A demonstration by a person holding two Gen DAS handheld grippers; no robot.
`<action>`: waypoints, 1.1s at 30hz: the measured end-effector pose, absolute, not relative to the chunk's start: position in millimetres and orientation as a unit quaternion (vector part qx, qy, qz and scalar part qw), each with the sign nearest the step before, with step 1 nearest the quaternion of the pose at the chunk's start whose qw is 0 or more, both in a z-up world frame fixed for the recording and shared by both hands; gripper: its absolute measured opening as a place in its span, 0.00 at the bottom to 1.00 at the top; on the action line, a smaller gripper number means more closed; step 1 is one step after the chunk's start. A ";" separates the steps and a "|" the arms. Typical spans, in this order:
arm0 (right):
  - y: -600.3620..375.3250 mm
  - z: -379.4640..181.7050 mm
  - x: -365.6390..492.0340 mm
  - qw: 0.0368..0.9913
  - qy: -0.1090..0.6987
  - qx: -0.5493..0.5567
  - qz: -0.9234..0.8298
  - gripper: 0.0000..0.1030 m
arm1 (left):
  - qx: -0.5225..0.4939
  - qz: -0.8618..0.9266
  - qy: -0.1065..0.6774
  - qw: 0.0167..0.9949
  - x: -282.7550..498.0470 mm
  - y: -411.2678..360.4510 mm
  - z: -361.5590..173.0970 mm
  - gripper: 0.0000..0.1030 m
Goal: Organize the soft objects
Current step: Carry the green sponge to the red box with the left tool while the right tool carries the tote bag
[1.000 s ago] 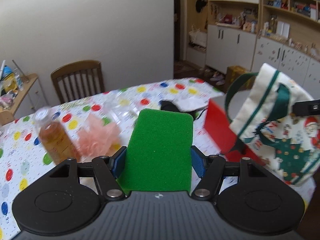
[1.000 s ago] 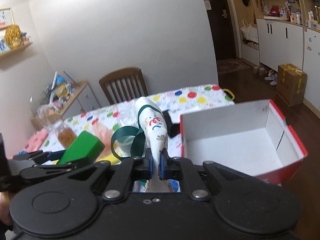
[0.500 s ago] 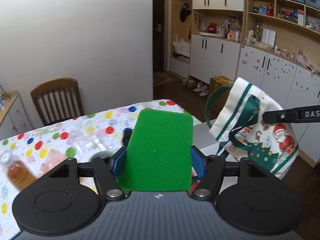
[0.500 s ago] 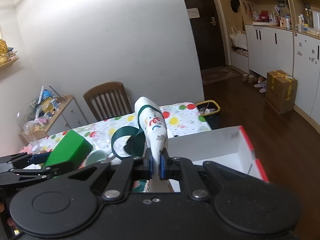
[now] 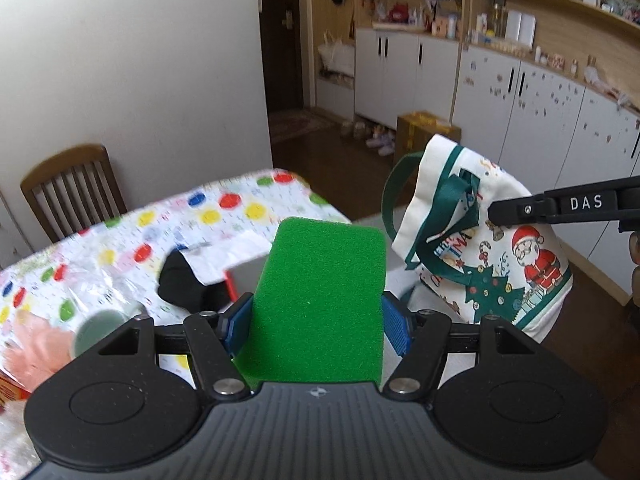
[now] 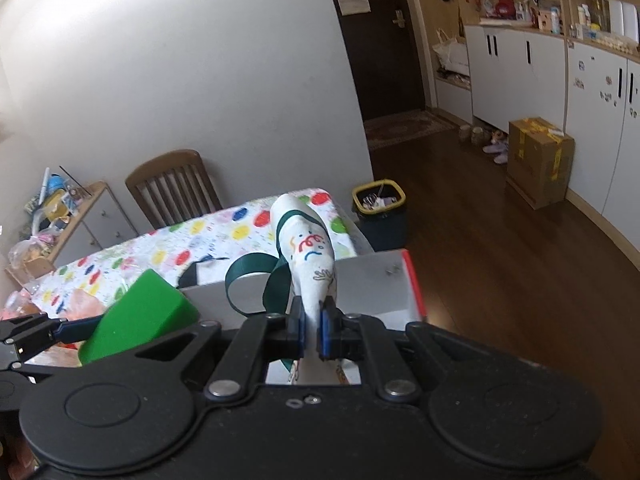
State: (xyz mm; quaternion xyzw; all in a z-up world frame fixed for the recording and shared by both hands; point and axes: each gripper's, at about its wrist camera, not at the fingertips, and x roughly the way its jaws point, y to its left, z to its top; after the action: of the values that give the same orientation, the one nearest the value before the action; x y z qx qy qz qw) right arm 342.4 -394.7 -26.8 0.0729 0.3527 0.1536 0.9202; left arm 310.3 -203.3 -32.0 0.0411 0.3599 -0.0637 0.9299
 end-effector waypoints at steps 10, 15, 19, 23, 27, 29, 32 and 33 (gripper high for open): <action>-405.6 -58.7 374.4 0.912 0.373 0.082 0.150 0.07 | 0.045 -0.059 0.425 0.902 357.7 -237.6 -74.6 0.64; -412.0 -72.7 386.5 0.907 0.383 0.078 0.154 0.07 | 0.051 -0.058 0.447 0.891 377.9 -246.1 -92.2 0.64; -414.4 -84.5 387.3 0.900 0.400 0.066 0.159 0.07 | 0.053 -0.056 0.465 0.882 389.5 -251.8 -105.9 0.64; -415.5 -91.4 387.2 0.894 0.413 0.056 0.165 0.07 | 0.043 -0.058 0.485 0.872 401.8 -256.1 -116.5 0.64; -412.6 -91.0 388.6 0.890 0.419 0.038 0.176 0.07 | 0.040 -0.062 0.504 0.860 410.9 -261.8 -126.6 0.64; -410.7 -91.1 388.8 0.889 0.421 0.030 0.179 0.07 | 0.038 -0.062 0.513 0.855 415.2 -263.0 -131.8 0.64; -409.6 -92.1 390.9 0.885 0.427 0.020 0.185 0.08 | 0.031 -0.061 0.530 0.845 420.6 -262.2 -139.8 0.64; -408.9 -92.1 392.1 0.883 0.430 0.020 0.187 0.08 | 0.031 -0.060 0.534 0.843 421.7 -261.8 -142.0 0.64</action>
State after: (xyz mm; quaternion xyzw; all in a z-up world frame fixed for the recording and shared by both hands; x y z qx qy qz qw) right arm 392.1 -408.9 -92.1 0.0196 0.4297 0.1871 0.8831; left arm 421.7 -261.8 -142.0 0.0307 0.5342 -0.0598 0.8427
